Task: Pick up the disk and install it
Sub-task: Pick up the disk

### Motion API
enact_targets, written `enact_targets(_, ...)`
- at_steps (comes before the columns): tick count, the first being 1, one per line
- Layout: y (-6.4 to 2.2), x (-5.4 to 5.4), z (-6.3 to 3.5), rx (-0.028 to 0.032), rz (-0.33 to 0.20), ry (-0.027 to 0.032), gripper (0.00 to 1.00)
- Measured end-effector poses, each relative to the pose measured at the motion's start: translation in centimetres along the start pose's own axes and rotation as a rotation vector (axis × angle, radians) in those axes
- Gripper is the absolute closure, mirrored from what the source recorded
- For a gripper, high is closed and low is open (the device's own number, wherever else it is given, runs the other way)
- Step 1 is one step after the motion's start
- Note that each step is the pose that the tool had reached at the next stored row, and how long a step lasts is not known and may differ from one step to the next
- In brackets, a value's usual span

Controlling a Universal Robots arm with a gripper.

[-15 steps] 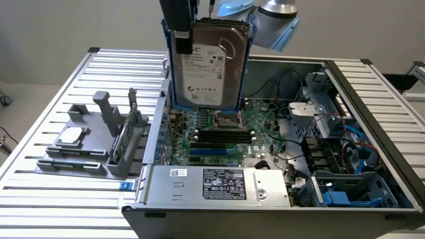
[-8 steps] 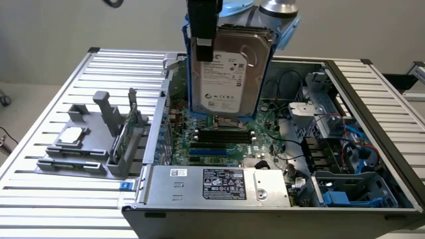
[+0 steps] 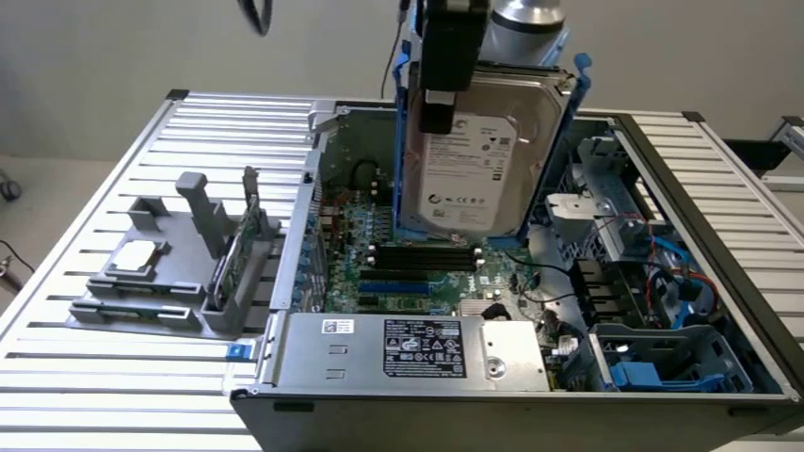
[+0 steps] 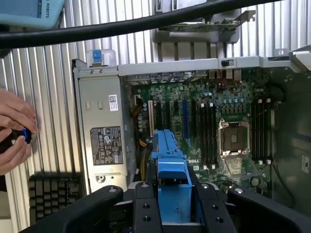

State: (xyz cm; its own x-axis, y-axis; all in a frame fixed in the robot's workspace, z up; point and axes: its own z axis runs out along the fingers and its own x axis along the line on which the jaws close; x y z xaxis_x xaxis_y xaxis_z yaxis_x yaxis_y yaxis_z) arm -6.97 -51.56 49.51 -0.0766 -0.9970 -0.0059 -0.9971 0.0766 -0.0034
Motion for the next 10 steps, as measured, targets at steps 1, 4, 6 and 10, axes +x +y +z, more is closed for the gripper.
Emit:
enact_targets(1,-0.38,0.2,0.00,0.0000,0.000,0.0000,0.67)
enact_targets(4,-1.57,0.8,0.00,0.0000,0.000,-0.0001,0.67)
enact_targets(6,-2.37,1.3,0.01,0.0000,0.000,-0.0001,0.67)
enact_targets(10,-3.90,2.1,0.01,0.0000,0.000,-0.0002,0.67)
